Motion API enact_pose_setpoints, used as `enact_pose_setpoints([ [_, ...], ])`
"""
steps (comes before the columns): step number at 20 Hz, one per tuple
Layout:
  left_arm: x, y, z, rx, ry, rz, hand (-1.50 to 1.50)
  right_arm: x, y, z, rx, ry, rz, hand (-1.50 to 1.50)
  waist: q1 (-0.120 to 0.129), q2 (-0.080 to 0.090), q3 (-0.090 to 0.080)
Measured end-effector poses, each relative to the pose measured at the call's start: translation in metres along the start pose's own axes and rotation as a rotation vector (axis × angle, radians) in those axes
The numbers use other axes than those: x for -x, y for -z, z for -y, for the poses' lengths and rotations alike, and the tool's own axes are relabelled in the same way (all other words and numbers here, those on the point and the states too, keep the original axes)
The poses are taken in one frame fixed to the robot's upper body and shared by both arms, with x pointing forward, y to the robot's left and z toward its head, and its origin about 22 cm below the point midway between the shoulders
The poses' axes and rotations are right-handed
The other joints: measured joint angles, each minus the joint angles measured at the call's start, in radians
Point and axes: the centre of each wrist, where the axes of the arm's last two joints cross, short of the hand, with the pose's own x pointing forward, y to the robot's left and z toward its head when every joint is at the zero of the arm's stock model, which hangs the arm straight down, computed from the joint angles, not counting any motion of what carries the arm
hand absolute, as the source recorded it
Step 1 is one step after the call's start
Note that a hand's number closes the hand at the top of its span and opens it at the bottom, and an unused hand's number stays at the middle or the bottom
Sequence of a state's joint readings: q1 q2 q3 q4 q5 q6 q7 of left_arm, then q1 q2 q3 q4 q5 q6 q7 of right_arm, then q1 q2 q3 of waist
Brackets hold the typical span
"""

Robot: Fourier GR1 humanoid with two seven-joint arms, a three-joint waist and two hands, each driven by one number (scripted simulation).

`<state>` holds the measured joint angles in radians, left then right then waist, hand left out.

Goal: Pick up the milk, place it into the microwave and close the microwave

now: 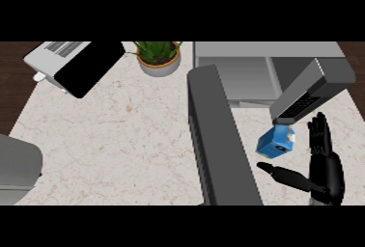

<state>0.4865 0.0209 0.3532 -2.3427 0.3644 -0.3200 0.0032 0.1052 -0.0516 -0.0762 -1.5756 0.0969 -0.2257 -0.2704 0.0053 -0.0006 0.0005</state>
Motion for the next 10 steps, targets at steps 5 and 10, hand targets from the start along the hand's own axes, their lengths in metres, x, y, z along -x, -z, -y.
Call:
enact_pose_setpoints([
  [5, 0.000, -0.003, -0.005, -0.002, 0.005, -0.009, -1.50, 0.028, -0.007, 0.006, -0.018, 0.010, -0.016, -1.50, 0.000, 0.000, 0.000],
  [10, -0.002, -0.008, -0.009, 0.001, 0.002, -0.020, -1.50, 0.054, -0.010, 0.007, -0.035, 0.008, -0.012, -1.50, 0.002, 0.000, 0.000],
])
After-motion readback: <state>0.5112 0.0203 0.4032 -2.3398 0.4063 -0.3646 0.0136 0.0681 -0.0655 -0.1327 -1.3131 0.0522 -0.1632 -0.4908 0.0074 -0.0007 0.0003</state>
